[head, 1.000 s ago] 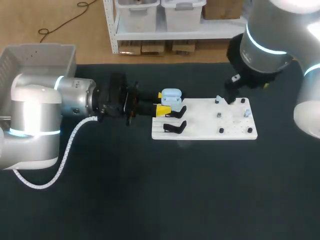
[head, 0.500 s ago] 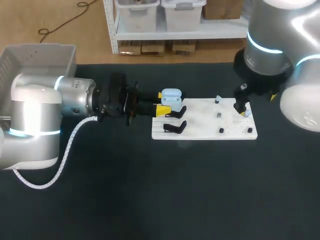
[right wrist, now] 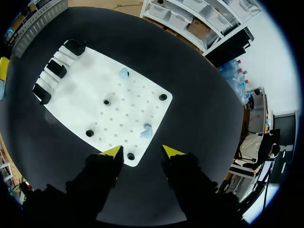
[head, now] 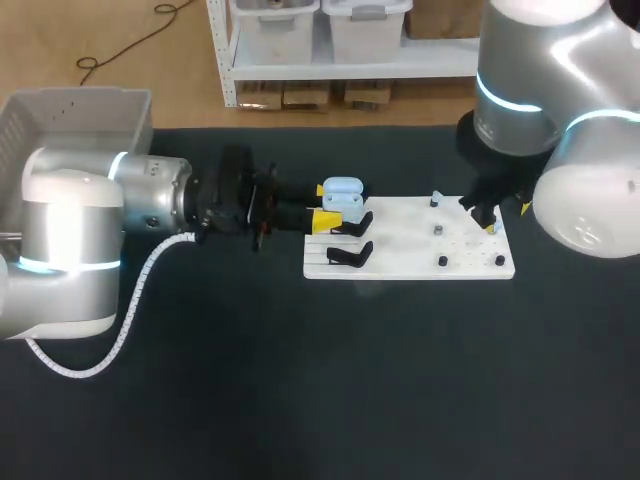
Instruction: Pick up each earbud case from the left stands, insert the matching earbuds, close the lid, and place the case in the box.
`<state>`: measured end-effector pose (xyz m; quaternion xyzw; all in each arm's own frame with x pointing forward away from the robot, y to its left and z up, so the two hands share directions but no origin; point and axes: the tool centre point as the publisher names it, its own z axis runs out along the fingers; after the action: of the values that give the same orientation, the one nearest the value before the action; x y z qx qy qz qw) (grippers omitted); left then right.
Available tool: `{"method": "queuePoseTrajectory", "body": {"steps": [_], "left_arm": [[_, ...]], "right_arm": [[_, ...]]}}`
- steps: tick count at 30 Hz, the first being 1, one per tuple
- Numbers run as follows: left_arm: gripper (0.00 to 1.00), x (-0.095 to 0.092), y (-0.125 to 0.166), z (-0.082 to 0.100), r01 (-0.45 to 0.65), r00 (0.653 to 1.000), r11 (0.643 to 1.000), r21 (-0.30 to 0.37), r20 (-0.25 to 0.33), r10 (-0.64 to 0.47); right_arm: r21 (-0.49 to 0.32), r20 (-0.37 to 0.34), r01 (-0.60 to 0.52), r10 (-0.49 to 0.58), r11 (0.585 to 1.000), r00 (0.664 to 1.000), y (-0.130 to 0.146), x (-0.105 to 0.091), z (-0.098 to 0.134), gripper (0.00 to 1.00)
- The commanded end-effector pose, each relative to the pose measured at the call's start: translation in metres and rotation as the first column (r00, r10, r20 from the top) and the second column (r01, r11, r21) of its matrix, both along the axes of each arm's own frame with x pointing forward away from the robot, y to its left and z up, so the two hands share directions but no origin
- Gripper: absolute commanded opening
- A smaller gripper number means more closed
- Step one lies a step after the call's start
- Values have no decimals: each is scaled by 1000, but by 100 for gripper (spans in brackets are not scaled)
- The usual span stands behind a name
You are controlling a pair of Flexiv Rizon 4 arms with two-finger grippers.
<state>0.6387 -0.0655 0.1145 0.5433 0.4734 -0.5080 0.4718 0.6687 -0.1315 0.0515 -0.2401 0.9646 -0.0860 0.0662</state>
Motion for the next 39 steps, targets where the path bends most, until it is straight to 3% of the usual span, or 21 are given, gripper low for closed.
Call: {"method": "queuePoseTrajectory", "body": {"steps": [1,5,39], "left_arm": [[0,0,0,0,1,1000,1000,0,0,-1],[0,0,0,0,1,1000,1000,0,0,-1],[0,0,0,0,1,1000,1000,0,0,-1]], "right_arm": [[-10,-14,0,0,1000,1000,2,6,-9,50],[-20,-23,-3,2,1000,1000,3,9,-17,53],[-57,-12,15,-16,998,1000,-5,17,-34,35]]}}
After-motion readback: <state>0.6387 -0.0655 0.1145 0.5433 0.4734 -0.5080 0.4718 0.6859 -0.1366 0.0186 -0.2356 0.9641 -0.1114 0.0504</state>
